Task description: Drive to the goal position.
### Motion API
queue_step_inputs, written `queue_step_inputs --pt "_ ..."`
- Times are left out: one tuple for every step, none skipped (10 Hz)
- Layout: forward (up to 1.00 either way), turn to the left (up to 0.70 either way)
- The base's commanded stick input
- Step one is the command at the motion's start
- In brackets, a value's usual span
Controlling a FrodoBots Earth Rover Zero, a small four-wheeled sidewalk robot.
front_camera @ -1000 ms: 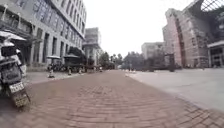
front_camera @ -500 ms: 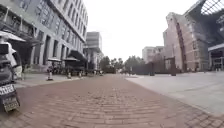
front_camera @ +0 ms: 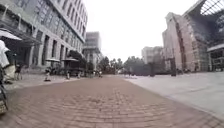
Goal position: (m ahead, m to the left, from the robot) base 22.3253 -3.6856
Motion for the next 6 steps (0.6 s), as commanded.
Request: queue_step_inputs --pt "0.45 0.0" --pt "0.45 0.0" --pt "0.45 0.0" --pt "0.45 0.0" --pt "0.45 0.0" --pt "0.45 0.0"
